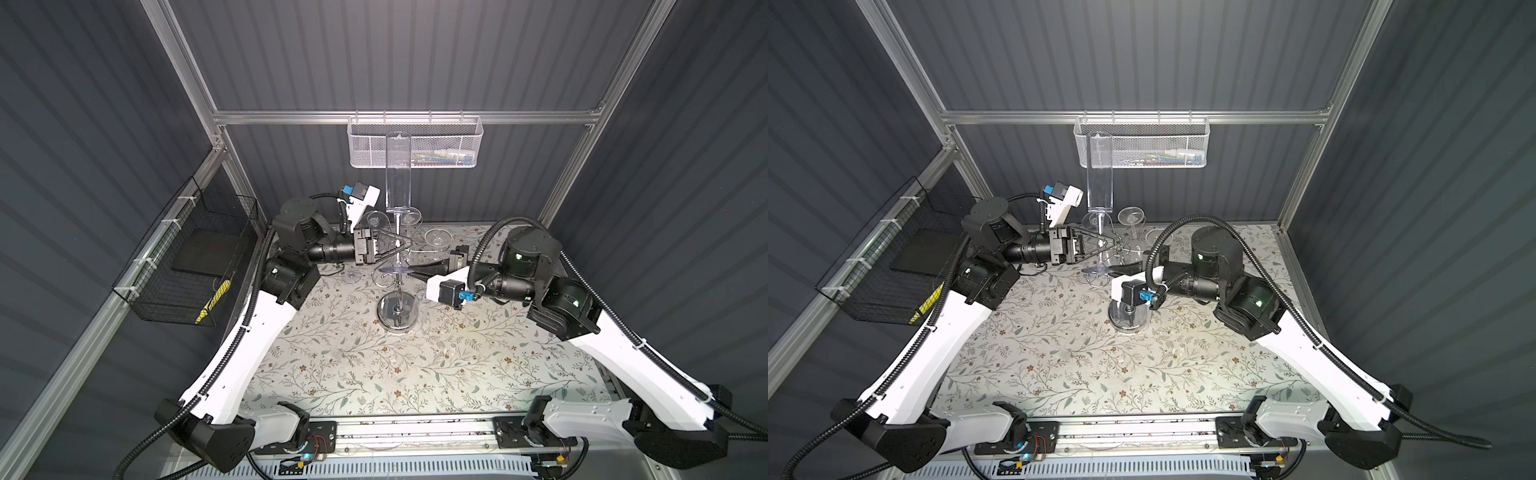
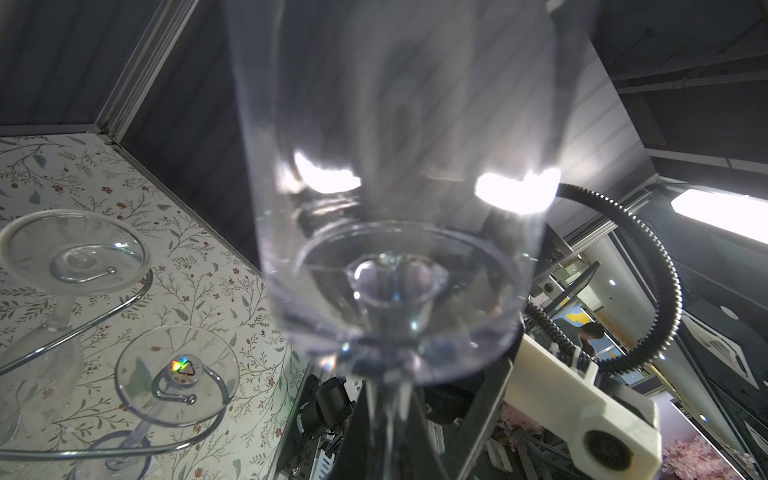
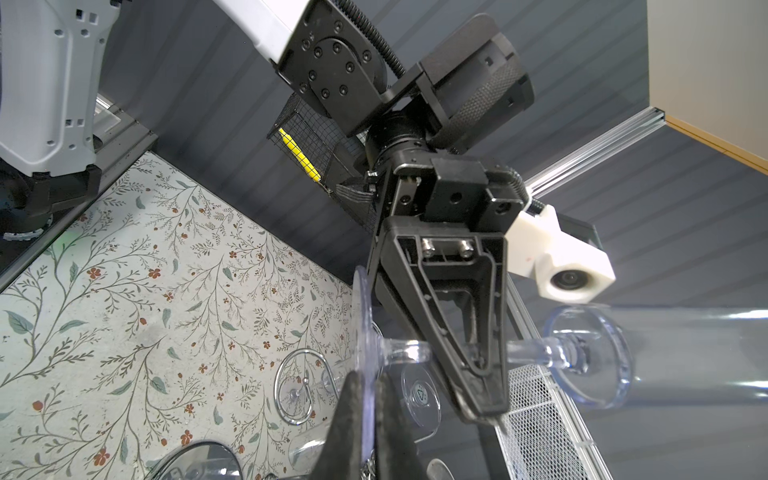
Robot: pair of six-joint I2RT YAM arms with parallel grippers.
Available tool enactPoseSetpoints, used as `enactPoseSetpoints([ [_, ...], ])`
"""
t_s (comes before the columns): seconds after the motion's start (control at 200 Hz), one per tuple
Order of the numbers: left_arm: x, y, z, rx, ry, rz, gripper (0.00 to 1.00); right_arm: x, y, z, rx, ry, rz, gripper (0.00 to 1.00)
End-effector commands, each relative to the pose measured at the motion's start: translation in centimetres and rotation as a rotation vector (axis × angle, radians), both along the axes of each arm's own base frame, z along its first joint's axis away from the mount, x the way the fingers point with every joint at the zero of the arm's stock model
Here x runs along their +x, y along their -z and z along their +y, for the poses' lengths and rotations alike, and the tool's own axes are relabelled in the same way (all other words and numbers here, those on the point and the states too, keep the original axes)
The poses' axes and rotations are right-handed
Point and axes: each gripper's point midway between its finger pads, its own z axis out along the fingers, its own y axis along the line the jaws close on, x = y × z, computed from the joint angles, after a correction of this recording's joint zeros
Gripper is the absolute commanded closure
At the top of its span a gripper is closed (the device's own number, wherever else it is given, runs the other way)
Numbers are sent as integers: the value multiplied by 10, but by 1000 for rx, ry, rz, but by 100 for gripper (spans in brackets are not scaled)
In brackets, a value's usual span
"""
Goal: Take the wine glass off the wine glass rack
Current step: 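Open the right gripper and withdraw it while the left gripper holds the glass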
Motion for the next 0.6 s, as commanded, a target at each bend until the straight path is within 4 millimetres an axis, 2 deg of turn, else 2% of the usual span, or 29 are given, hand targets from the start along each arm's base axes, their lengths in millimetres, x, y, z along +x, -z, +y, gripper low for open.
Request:
enactPoseSetpoints([
  [0.0, -7, -13, 2, -21, 0, -41, 100, -2, -9, -4, 8, 0, -35, 89],
  [0.035, -7, -14, 2, -25, -3, -48, 100, -2, -9, -5, 14, 4, -35, 66],
  [0.08, -6, -16, 2, -29, -11, -67, 100, -2, -11, -6, 31, 12, -29, 44],
  [0.18, -4, -22, 5, -37, -51, -132, 100, -5, -31, -15, 133, 32, -3, 2],
  [0.25, 0, -27, 7, -33, -92, -181, 100, 3, -47, -19, 230, 78, 59, 1],
  [0.31, 5, -31, 8, -30, -124, -238, 100, 5, -69, -29, 311, 107, 127, 1],
  [0.335, 7, -33, 8, -27, -144, -265, 100, 13, -80, -34, 361, 156, 151, 1],
  [0.485, 18, -43, 13, 0, -234, -464, 100, 31, -128, -55, 628, 216, 310, 1],
  [0.595, 30, -45, 14, 44, -291, -578, 100, 47, -149, -63, 732, 228, 469, 1],
])
